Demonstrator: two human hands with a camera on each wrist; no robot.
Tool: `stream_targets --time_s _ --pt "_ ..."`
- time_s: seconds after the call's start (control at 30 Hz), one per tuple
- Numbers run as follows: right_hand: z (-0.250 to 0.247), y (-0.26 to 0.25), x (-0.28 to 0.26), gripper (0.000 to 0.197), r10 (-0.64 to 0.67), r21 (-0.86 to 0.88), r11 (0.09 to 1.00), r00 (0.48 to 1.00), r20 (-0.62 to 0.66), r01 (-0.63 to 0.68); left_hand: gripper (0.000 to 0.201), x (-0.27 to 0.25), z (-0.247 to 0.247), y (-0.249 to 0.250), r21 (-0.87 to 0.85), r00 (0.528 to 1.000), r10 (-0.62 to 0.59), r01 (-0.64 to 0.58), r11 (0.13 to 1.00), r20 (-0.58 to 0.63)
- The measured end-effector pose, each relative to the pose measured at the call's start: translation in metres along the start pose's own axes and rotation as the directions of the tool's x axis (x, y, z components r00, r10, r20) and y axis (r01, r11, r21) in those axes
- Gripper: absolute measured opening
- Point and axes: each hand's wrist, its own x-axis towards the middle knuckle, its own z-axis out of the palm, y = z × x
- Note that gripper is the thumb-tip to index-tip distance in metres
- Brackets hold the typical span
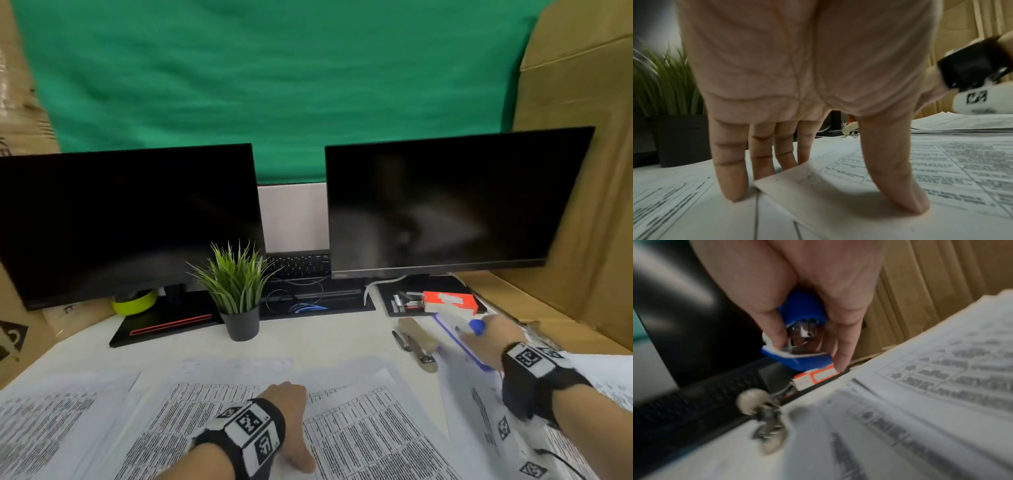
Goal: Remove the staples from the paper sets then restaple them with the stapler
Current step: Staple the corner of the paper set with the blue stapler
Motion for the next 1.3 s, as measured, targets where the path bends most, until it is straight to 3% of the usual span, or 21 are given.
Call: stream_targets --time_s 0.07,0.13,0.17,0.23,0.3,0.37,0.53,0.7,0.93,1.03,1.2,1.3 --pt "-0.014 -0.004 -0.024 0.023 0.052 0.431 0.901 0.999 -0.011 -0.042 0.077 0.001 -0.003 0.001 -0.010 1.000 -0.008 0.009 1.000 0.014" --pt "-0.022 -0.011 -0.059 0.016 0.061 0.762 0.628 0.986 0.156 -0.160 0.079 0.002 -0.004 0.004 -0.026 1.000 -0.013 0.014 1.000 0.024" --pt "-0.018 -0.013 -0.075 0.013 0.029 0.821 0.514 0.962 0.272 -0.248 0.079 0.002 -0.004 0.006 -0.032 0.999 -0.022 0.023 0.999 0.025" --pt "0.000 -0.014 -0.102 0.017 -0.050 0.808 0.432 0.884 0.465 -0.401 0.079 0.003 -0.002 0.011 -0.036 0.999 -0.045 0.046 0.998 0.018" --pt "0.022 -0.012 -0.118 0.025 -0.080 0.746 0.469 0.818 0.569 -0.473 0.081 0.004 -0.001 0.013 -0.045 0.998 -0.062 0.062 0.997 0.007" --pt "0.035 -0.010 -0.126 0.024 -0.087 0.707 0.527 0.798 0.597 -0.471 0.082 0.005 0.000 0.013 -0.054 0.998 -0.067 0.067 0.996 0.001" --pt "0.042 -0.005 -0.121 0.026 -0.071 0.699 0.545 0.806 0.588 -0.462 0.084 0.003 0.001 0.006 -0.106 0.999 -0.038 0.039 0.994 0.006" --pt "0.042 -0.005 -0.125 0.020 -0.106 0.716 0.568 0.827 0.552 -0.405 0.070 0.002 0.002 0.001 -0.161 1.000 0.013 -0.017 0.987 -0.026" --pt "0.049 -0.006 -0.125 0.016 -0.096 0.715 0.590 0.847 0.524 -0.375 0.097 0.003 -0.001 0.007 -0.146 0.999 -0.008 0.003 0.989 -0.034" --pt "0.049 -0.007 -0.126 0.014 -0.103 0.723 0.584 0.849 0.517 -0.369 0.079 0.003 -0.003 0.009 -0.195 0.998 0.009 -0.023 0.981 -0.069" --pt "0.034 0.001 -0.129 0.014 -0.110 0.743 0.531 0.837 0.536 -0.406 0.030 -0.005 -0.013 -0.001 -0.343 0.937 0.121 -0.238 0.909 -0.329" --pt "0.014 0.012 -0.129 0.016 -0.156 0.803 0.550 0.916 0.369 -0.229 0.021 -0.025 -0.027 -0.010 -0.460 0.879 0.147 -0.372 0.806 -0.453"
